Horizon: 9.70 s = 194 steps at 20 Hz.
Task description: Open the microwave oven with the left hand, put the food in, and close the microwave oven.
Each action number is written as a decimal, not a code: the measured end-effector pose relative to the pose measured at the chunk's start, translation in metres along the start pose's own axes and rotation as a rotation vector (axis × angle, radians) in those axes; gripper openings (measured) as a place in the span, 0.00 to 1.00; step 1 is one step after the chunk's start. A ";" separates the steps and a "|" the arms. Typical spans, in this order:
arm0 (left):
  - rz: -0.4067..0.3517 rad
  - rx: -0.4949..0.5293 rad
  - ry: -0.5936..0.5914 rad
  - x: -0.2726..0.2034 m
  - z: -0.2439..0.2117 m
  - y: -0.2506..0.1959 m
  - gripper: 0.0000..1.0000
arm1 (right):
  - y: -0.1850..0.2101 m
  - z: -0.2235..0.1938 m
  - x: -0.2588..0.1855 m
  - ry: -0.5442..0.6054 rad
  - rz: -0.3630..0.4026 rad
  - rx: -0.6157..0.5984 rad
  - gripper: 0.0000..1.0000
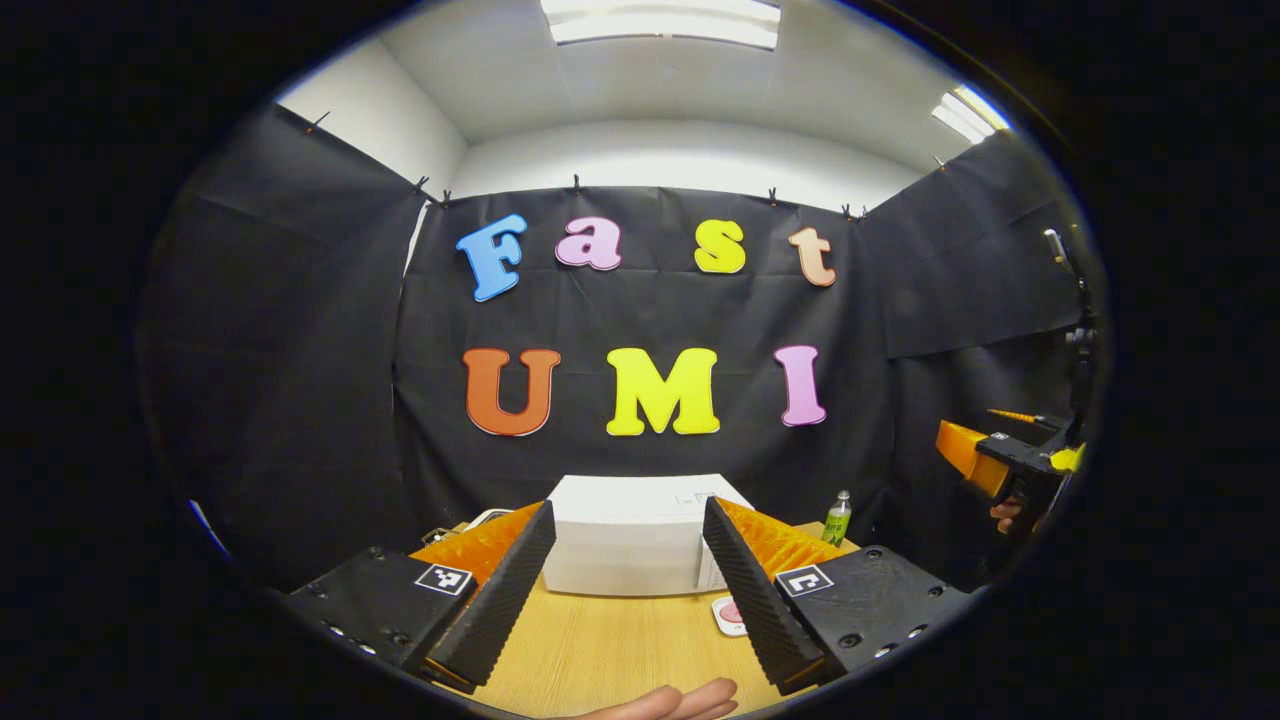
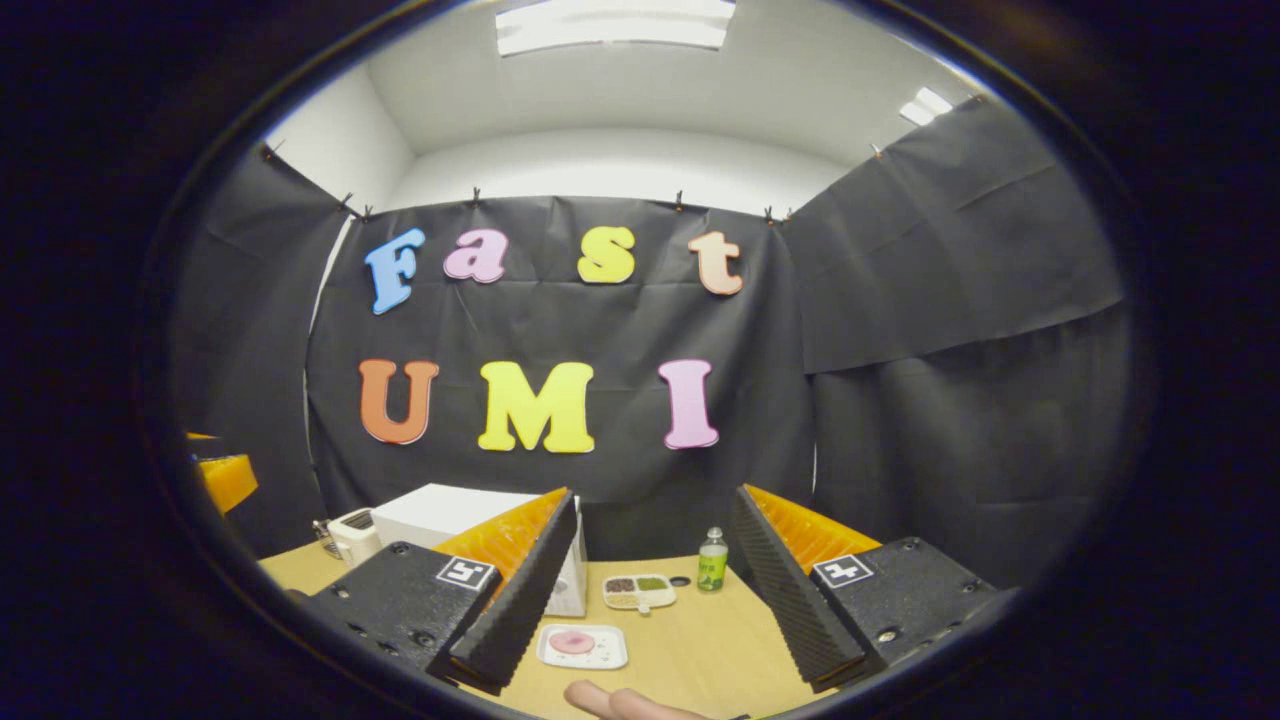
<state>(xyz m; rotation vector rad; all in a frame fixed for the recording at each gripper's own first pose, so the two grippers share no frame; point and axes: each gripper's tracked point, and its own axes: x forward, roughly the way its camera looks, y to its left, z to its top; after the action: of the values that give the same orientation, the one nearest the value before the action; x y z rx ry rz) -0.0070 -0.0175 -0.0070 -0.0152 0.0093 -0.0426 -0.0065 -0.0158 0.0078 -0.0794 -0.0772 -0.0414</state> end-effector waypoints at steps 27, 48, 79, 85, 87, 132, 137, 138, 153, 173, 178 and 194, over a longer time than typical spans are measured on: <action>-0.119 -0.081 0.176 0.239 -0.212 -0.113 0.94 | -0.065 -0.088 0.048 0.018 0.077 0.020 1.00; -0.060 -0.122 0.377 0.320 -0.306 -0.131 0.29 | -0.121 -0.158 0.071 0.089 0.020 0.039 0.91; -0.108 -0.053 0.335 0.086 -0.291 0.009 0.08 | -0.069 -0.159 0.005 0.156 0.060 0.019 1.00; 0.081 -0.044 0.331 -0.002 -0.289 0.105 0.88 | -0.047 -0.174 0.006 0.191 0.091 -0.024 0.91; 0.135 -0.029 0.301 -0.023 -0.275 0.129 0.76 | -0.039 -0.183 0.011 0.220 0.102 -0.031 1.00; 0.186 -0.021 0.108 0.022 -0.129 0.082 0.93 | 0.062 -0.485 0.180 1.643 0.520 0.196 0.05; 0.138 -0.028 0.120 0.015 -0.135 0.075 0.94 | 0.067 -0.485 0.161 1.647 0.467 0.412 0.04; 0.124 -0.029 0.129 0.012 -0.137 0.074 0.94 | 0.068 -0.486 0.154 1.673 0.463 0.466 0.04; 0.136 -0.079 0.132 -0.006 -0.170 0.135 0.95 | 0.133 -0.438 0.141 1.469 0.204 0.783 0.04; 0.235 -0.078 0.144 -0.047 -0.186 0.204 0.94 | 0.365 -0.428 0.202 1.144 0.094 1.072 0.05; 0.241 -0.010 0.143 -0.043 -0.191 0.209 0.95 | 0.388 -0.438 0.244 1.069 -0.052 1.231 0.07; 0.217 -0.057 0.122 -0.034 -0.197 0.216 0.94 | 0.385 -0.462 0.336 0.755 -0.228 1.302 0.12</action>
<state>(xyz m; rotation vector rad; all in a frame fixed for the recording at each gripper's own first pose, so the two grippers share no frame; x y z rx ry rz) -0.0333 0.1968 -0.2070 -0.0686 0.1340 0.1737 0.3801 0.3171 -0.4545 1.2450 0.6477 -0.2375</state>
